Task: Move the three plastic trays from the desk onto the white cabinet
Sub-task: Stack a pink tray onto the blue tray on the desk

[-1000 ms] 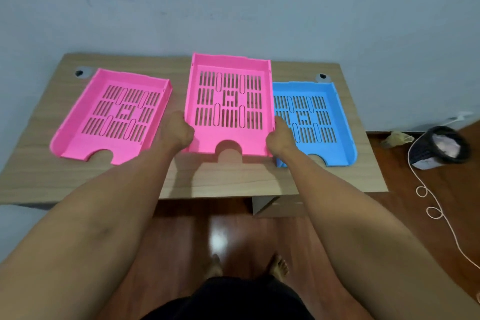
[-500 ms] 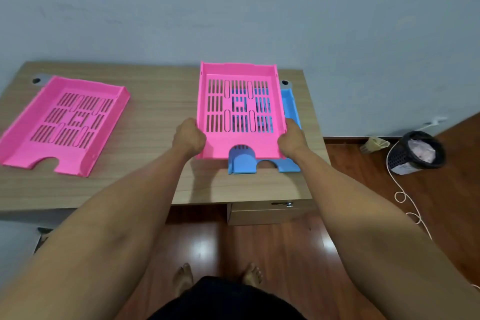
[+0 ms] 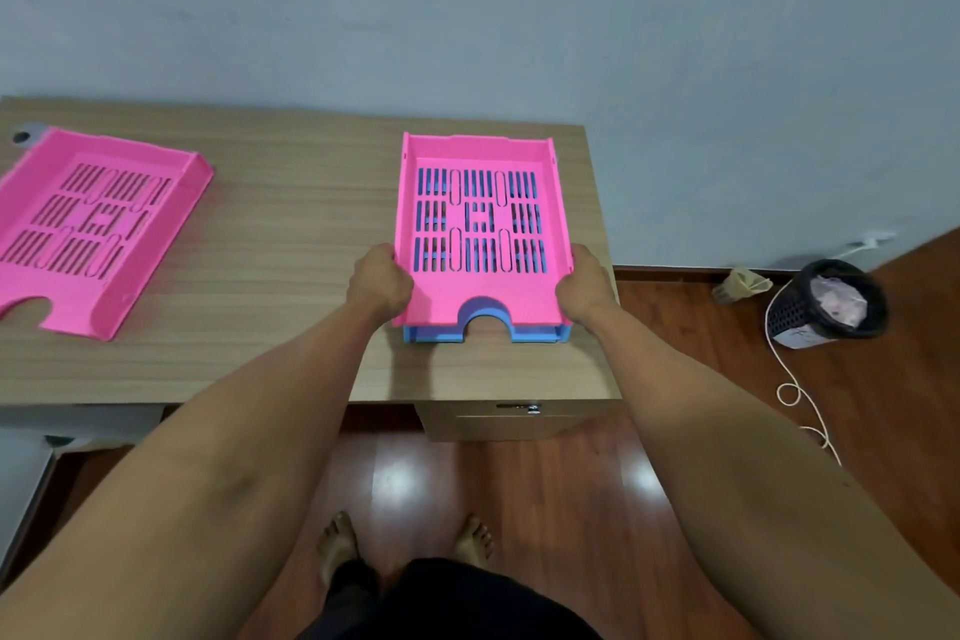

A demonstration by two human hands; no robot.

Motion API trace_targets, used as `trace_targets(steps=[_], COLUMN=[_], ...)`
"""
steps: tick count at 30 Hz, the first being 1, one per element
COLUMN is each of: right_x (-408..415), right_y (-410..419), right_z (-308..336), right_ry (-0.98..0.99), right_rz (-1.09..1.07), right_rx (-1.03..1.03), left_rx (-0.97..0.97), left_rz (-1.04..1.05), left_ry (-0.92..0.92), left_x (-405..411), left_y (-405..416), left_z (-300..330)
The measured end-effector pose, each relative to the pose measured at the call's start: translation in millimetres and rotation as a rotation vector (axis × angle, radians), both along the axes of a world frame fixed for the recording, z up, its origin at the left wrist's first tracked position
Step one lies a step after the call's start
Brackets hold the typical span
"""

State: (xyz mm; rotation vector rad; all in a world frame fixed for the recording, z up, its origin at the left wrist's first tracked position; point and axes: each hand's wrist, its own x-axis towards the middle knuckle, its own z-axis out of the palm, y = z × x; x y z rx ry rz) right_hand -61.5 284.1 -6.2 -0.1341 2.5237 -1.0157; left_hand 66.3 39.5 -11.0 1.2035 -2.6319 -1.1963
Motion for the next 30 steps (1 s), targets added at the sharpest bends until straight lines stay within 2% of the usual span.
trace_targets(steps=[14, 17, 22, 30], right_x=[-2.2, -0.9, -1.0, 3.2], right_y=[8.5, 12.5, 17.0, 13.8], right_z=[-2.9, -1.0, -4.4, -5.1], right_ry=[-0.001, -0.062, -0.153, -0.151], right_rz=[-0.008, 0.001, -0.097, -0.104], right_rx=[-0.075, -0.152, -0.275, -0.264], left_rx=[0.074, 0.192, 0.506, 0.529], left_rz=[-0.040, -0.009, 0.104, 0.088], left_ry=[0.031, 0.061, 0.075, 0.109], left_x=[2.4, 4.3, 7.7, 10.2], left_y=[3.9, 4.5, 10.5, 15.5], left_z=[-3.4, -1.7, 2.5, 3.3])
